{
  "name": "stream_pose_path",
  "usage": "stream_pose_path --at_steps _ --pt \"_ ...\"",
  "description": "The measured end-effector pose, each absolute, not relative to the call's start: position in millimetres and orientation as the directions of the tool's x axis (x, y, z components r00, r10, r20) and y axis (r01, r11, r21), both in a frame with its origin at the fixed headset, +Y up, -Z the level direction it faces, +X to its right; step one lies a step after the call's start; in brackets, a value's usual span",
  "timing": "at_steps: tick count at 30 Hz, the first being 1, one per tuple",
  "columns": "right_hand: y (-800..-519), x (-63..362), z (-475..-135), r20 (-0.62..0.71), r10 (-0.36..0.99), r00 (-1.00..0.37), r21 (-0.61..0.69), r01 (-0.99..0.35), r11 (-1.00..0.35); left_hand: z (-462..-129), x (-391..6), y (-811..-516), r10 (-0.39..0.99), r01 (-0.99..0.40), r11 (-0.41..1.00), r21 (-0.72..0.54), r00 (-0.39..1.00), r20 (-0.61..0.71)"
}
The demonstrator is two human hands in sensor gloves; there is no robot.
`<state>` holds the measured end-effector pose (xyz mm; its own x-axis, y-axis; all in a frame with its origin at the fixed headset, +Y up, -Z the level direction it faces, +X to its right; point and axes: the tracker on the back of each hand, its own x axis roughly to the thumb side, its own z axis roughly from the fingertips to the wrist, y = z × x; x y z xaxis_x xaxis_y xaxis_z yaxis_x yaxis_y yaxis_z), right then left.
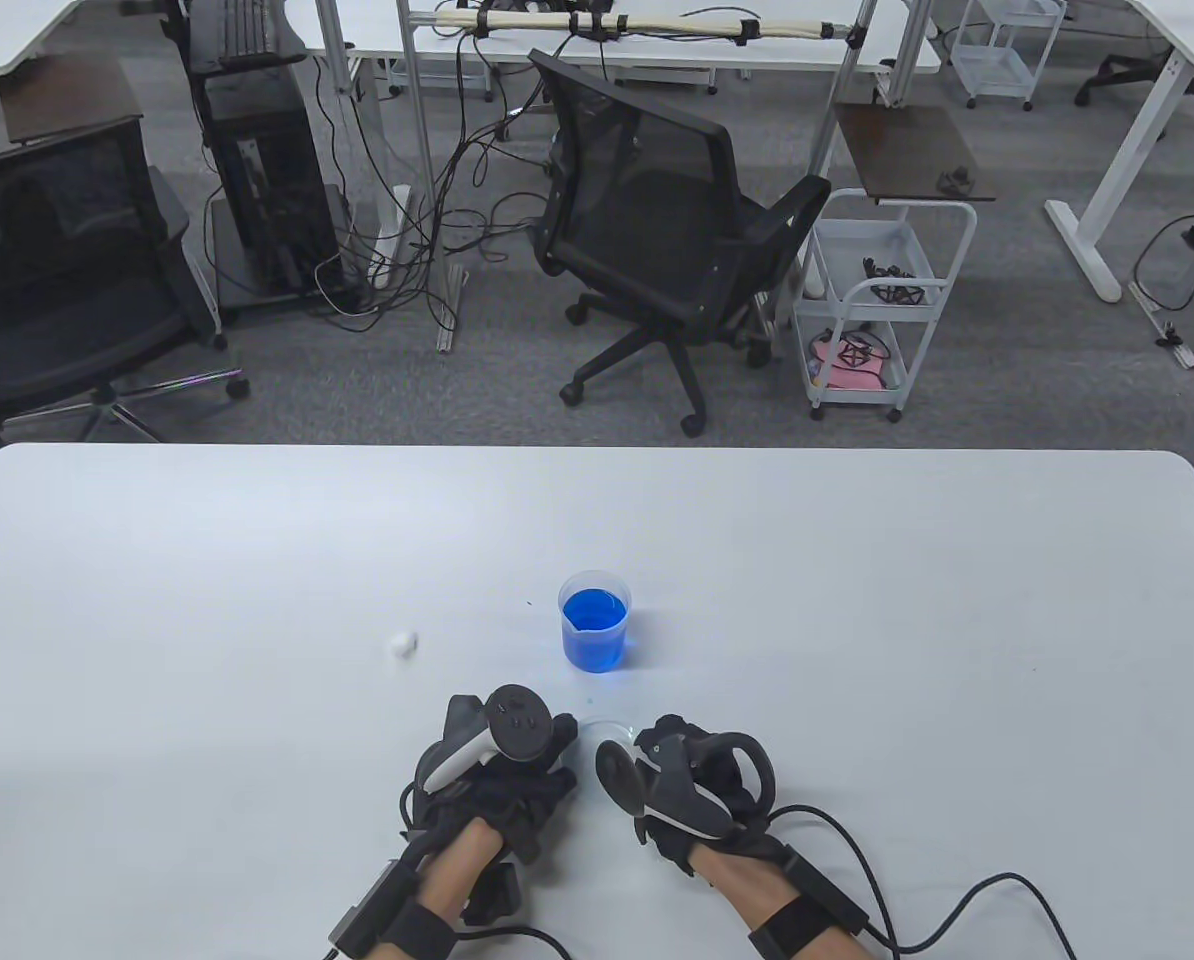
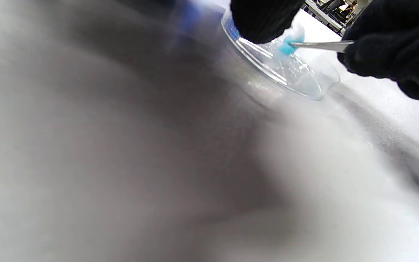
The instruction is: Dip tweezers-held cotton tuft into dye solution and dot onto culture dish
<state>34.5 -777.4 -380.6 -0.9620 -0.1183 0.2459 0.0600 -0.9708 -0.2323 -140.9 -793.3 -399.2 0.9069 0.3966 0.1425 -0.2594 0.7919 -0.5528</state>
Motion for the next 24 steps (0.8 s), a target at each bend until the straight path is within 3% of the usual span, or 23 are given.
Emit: stream_pose_path --at_steps 7,24 --pt "-756.3 37.7 -380.3 0.232 -0.049 -0.972 -0.315 -0.028 -0.949 -399.4 -140.5 -793.4 0.398 -0.261 0.792 -0.553 0.906 0.143" --pt "-781.0 26.2 -385.1 0.248 -0.143 -0.958 -0.240 0.082 -0.967 -398.5 -140.1 -793.5 0.397 -0.260 0.792 -0.553 0.907 0.141"
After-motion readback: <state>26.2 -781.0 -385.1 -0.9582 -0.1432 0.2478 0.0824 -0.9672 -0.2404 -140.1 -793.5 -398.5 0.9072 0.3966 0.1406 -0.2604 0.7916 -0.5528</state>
